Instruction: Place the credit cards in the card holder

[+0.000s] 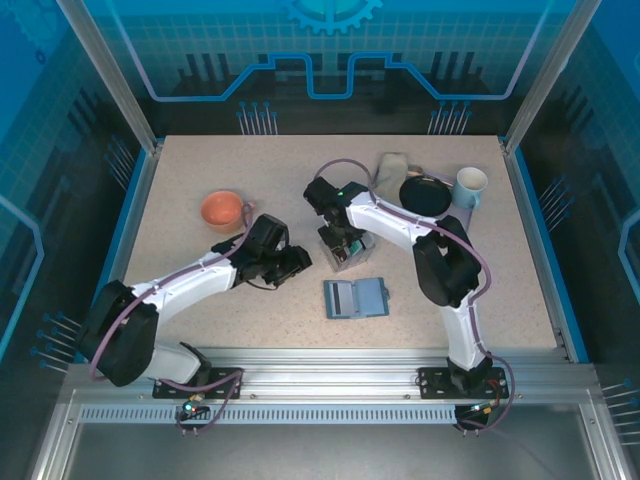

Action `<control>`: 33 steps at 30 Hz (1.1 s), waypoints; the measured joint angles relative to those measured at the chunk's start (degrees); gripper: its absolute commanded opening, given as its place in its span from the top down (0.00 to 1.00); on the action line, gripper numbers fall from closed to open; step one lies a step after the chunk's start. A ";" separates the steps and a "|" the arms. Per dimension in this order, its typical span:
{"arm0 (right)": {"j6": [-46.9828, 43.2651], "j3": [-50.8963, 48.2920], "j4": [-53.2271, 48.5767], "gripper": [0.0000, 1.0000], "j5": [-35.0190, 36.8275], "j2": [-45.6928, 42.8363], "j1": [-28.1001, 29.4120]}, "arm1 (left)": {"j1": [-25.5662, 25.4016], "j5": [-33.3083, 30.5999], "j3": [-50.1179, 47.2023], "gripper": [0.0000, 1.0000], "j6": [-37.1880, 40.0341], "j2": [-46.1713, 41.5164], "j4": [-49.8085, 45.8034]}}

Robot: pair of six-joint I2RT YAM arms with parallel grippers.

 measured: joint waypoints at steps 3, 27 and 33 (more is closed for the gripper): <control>0.00 0.70 -0.35 0.62 2.25 1.40 0.92 | 0.24 -0.55 -0.57 0.47 -0.20 -0.85 -0.13; -0.44 1.33 -1.62 0.72 12.87 2.54 3.45 | 0.74 -0.96 -1.01 0.46 -0.20 -1.77 -0.09; -0.42 1.33 -1.62 0.75 13.25 2.51 3.45 | 0.74 -0.96 -1.20 0.46 -0.20 -1.77 -0.09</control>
